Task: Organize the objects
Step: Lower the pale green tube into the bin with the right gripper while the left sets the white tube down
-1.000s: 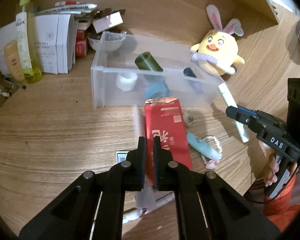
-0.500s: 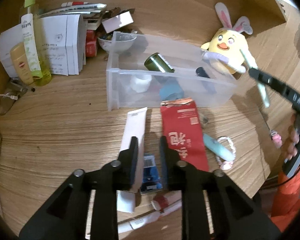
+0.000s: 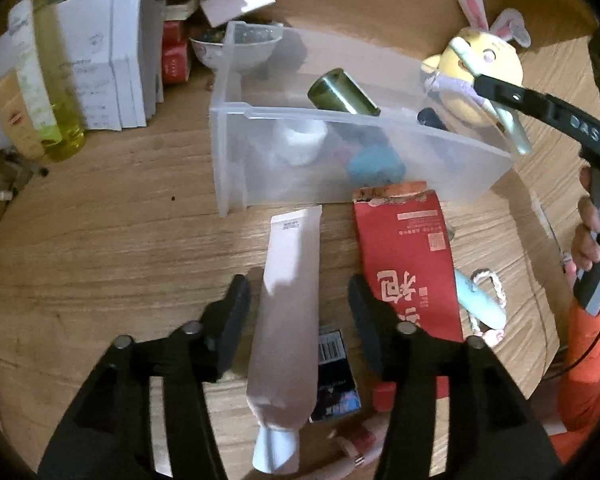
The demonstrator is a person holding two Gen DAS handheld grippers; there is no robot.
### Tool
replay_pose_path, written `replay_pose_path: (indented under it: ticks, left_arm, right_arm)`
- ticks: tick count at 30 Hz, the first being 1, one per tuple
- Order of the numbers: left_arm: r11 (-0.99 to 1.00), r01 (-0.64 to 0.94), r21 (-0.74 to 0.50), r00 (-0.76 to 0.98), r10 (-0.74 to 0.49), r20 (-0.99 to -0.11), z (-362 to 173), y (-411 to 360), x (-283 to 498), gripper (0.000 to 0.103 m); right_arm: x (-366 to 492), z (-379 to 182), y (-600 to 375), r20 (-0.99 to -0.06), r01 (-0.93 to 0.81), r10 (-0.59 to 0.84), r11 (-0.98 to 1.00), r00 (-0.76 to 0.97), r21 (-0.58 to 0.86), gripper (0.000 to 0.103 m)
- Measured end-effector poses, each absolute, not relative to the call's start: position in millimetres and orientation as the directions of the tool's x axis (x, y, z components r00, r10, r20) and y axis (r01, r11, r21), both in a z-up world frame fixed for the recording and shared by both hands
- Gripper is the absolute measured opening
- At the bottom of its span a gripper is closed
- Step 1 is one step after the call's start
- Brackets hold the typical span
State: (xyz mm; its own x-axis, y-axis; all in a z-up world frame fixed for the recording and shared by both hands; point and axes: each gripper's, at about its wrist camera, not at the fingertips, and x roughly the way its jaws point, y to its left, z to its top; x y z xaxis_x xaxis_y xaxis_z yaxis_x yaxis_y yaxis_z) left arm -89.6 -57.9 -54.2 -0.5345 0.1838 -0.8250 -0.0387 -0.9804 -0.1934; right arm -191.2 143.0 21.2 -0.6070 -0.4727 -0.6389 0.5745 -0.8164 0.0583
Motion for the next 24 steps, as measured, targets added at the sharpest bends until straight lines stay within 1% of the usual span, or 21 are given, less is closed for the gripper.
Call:
replay_pose_path:
  ticks: [5, 11, 12, 13, 14, 16, 19, 24]
  left_arm:
    - [-0.986, -0.064, -0.154, -0.537, 0.164, -0.827, -55, -51, -94, 0.052]
    - [-0.988, -0.074, -0.137, -0.547, 0.155, -0.823, -56, -50, -98, 0.052]
    - [-0.988, -0.075, -0.135, -0.549, 0.154, -0.822, -56, -50, -99, 0.049]
    - [-0.989, -0.075, -0.128, -0.55, 0.148, -0.822, -56, -49, -99, 0.043]
    - [-0.99, -0.073, -0.12, -0.551, 0.14, -0.823, -56, -50, -99, 0.039]
    - [-0.989, -0.075, -0.126, -0.547, 0.147, -0.824, -56, -51, -103, 0.028]
    - [-0.984, -0.077, -0.16, -0.541, 0.177, -0.823, -56, -57, -105, 0.028]
    - [-0.98, -0.077, -0.184, -0.547, 0.196, -0.814, -55, -60, -104, 0.028]
  right_arm:
    - [-209, 10, 129, -0.68, 0.575, -0.443, -0.817, -0.584, 0.038, 0.014]
    - [-223, -2, 118, -0.717, 0.576, -0.419, -0.817, -0.557, 0.03, 0.014]
    - [-225, -4, 117, -0.722, 0.577, -0.415, -0.816, -0.553, 0.028, 0.014]
    - [-227, -6, 115, -0.729, 0.579, -0.41, -0.815, -0.547, 0.025, 0.014]
    - [-229, -8, 114, -0.736, 0.579, -0.404, -0.815, -0.543, 0.02, 0.014]
    - [-232, -12, 111, -0.749, 0.581, -0.393, -0.814, -0.534, 0.014, 0.014]
    - [-237, -18, 107, -0.769, 0.587, -0.384, -0.809, -0.512, 0.013, 0.014]
    - [-240, -26, 103, -0.794, 0.588, -0.367, -0.809, -0.485, 0.015, 0.014]
